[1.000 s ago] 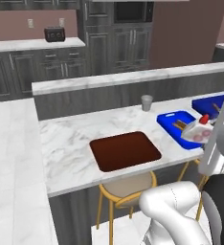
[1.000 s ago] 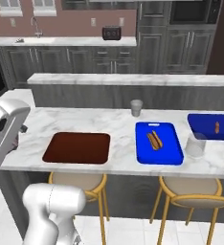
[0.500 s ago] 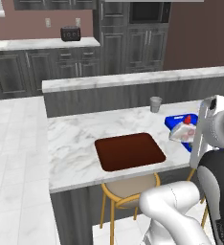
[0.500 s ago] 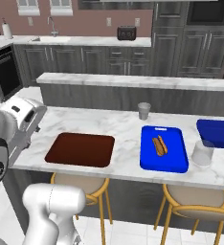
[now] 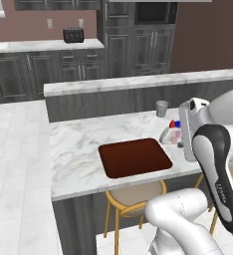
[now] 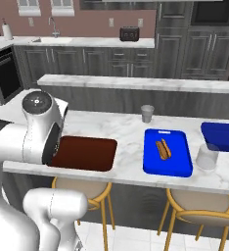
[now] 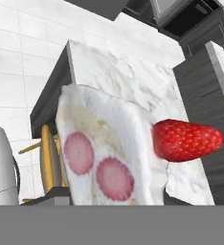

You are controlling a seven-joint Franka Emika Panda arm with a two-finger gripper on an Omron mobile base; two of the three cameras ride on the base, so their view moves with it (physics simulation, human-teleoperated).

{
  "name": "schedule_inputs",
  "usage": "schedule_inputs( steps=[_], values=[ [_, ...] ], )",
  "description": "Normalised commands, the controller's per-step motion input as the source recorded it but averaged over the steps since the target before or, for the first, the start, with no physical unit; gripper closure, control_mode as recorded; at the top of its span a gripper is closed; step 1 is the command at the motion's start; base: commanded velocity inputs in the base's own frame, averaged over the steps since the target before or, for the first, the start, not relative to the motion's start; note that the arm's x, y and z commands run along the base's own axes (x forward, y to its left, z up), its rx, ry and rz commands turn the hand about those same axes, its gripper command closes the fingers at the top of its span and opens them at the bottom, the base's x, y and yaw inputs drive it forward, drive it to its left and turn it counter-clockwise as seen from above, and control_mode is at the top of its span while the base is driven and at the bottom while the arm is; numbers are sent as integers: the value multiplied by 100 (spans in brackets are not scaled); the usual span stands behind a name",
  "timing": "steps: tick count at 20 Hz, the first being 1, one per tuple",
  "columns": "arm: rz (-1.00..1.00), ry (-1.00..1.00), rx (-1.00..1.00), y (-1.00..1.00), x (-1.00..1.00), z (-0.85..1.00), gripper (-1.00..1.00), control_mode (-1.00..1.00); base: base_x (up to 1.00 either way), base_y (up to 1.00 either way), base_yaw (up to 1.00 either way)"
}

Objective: Take the donut and cake from the fridge and place them on the empty tray on the dining counter.

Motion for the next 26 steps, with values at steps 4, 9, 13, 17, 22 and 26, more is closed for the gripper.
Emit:
schedule_inputs(
  steps=[4, 9, 13, 17, 22, 26],
  values=[
    [9, -14, 0, 0, 86, -57, 100, -100, 0, 0, 0],
    [12, 4, 0, 0, 100, -54, 100, -100, 0, 0, 0],
    [13, 4, 0, 0, 98, -48, 100, -100, 0, 0, 0],
    [8, 0, 0, 0, 98, -65, 100, -100, 0, 0, 0],
    [5, -5, 0, 0, 90, -64, 100, -100, 0, 0, 0],
    [2, 0, 0, 0, 100, -59, 100, -100, 0, 0, 0]
  ],
)
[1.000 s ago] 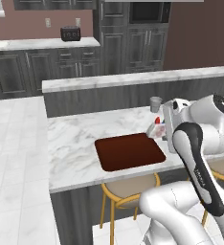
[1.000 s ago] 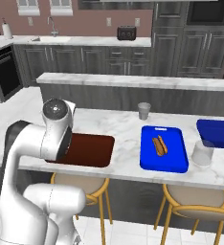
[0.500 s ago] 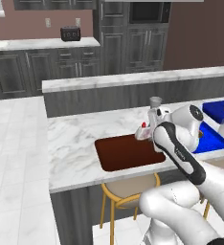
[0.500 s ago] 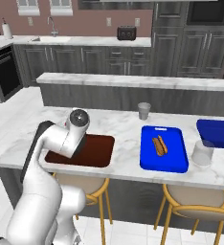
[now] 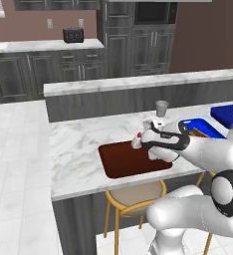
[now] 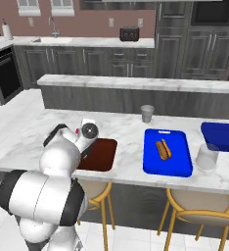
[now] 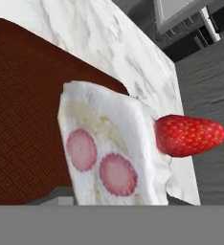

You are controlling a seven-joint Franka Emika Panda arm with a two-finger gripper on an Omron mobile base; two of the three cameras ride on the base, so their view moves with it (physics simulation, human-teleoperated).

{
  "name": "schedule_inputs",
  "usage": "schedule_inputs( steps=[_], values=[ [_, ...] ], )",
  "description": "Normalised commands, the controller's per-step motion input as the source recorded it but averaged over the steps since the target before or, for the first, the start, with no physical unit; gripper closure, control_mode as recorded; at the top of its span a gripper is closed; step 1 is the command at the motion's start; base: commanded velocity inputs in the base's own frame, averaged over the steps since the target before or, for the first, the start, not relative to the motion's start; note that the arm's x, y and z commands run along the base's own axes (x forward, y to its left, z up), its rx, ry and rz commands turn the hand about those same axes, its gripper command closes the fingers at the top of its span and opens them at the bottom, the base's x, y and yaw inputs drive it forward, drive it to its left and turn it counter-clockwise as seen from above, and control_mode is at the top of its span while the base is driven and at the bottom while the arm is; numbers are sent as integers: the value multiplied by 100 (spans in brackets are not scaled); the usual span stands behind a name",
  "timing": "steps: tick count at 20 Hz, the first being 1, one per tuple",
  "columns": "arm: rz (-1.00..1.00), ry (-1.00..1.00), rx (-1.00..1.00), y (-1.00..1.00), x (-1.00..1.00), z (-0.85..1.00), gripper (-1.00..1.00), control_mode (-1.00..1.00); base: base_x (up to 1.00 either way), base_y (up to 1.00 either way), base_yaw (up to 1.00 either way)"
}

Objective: Take the donut and cake from the fridge and place them on the empty tray on the dining counter.

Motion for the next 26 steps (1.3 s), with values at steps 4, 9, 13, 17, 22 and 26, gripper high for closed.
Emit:
schedule_inputs(
  steps=[4, 9, 13, 17, 22, 26],
  values=[
    [1, 0, 0, 0, 86, -47, 100, -100, 0, 0, 0],
    [1, 0, 0, 0, 43, -31, 100, -100, 0, 0, 0],
    [1, 0, 0, 0, 15, -32, 100, -100, 0, 0, 0],
    [0, -2, 0, 0, 17, -26, 100, -100, 0, 0, 0],
    [0, -1, 0, 0, 26, -32, 100, -100, 0, 0, 0],
    [0, 0, 0, 0, 38, -30, 100, -100, 0, 0, 0]
  ],
)
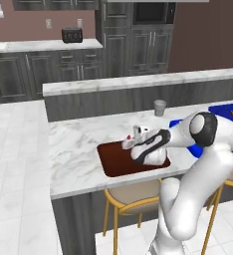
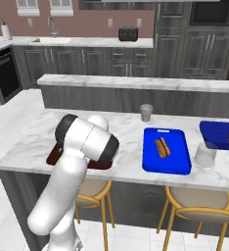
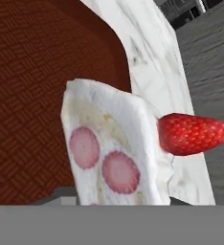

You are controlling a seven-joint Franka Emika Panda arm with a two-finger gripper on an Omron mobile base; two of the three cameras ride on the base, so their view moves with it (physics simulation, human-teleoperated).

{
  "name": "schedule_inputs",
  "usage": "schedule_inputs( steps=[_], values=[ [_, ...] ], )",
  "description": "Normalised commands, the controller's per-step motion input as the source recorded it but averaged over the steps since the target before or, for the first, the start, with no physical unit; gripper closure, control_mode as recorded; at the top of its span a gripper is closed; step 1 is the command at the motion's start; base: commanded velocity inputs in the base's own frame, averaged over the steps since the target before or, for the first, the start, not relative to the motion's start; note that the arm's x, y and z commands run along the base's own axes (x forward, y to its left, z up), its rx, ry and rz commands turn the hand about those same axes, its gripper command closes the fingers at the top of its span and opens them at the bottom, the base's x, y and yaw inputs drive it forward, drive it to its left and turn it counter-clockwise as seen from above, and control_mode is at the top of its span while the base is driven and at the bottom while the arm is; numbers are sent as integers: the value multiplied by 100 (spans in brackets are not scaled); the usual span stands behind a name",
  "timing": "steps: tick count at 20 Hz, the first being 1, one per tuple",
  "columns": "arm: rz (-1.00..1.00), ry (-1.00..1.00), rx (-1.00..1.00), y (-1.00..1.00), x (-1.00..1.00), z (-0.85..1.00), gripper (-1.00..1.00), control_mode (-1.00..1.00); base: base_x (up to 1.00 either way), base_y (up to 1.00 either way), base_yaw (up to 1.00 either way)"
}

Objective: Take the donut and cake from the fridge and place them on the empty tray on the dining counter.

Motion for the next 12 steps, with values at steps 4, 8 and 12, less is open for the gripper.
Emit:
schedule_inputs(
  steps=[4, 8, 12],
  values=[
    [0, 8, 0, 0, 39, -26, 100, -100, 0, 0, 0],
    [5, 9, 0, 0, 18, -34, 100, -100, 0, 0, 0],
    [18, 1, 0, 0, -1, -7, 100, -100, 0, 0, 0]
  ],
)
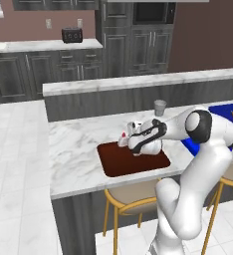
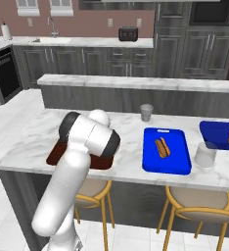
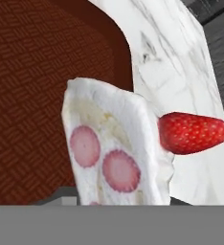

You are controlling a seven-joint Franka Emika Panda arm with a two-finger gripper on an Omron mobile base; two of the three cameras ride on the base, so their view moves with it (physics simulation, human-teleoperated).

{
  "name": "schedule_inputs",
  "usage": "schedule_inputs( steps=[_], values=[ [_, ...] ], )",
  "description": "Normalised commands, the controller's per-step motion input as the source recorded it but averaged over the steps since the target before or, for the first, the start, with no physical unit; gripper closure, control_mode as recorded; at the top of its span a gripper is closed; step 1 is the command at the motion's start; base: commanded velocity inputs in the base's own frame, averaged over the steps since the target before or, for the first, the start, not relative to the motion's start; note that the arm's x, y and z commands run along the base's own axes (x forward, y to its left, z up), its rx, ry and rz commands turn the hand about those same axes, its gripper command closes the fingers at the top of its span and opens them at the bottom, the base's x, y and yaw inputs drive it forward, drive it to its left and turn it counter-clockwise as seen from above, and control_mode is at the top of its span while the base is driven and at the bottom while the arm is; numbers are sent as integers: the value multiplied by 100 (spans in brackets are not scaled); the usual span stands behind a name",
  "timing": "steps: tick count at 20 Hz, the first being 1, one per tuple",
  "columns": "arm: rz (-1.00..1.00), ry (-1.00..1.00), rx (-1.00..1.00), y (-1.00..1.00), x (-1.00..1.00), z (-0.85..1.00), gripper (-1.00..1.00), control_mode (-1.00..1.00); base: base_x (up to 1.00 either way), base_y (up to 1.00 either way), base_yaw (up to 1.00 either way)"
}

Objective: Take the donut and cake from the fridge and place them on the empty tray on the dining counter.

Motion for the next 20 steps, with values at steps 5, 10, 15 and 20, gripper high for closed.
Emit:
schedule_inputs(
  steps=[5, 10, 15, 20],
  values=[
    [29, -1, 0, 0, -4, 0, 100, -100, 0, 0, 0],
    [15, 0, -9, 6, 31, -4, 100, -100, 0, 0, 0],
    [4, -2, -14, 13, 14, -14, 100, -100, 0, 0, 0],
    [3, -10, -12, 6, 0, -10, 100, -100, 0, 0, 0]
  ],
)
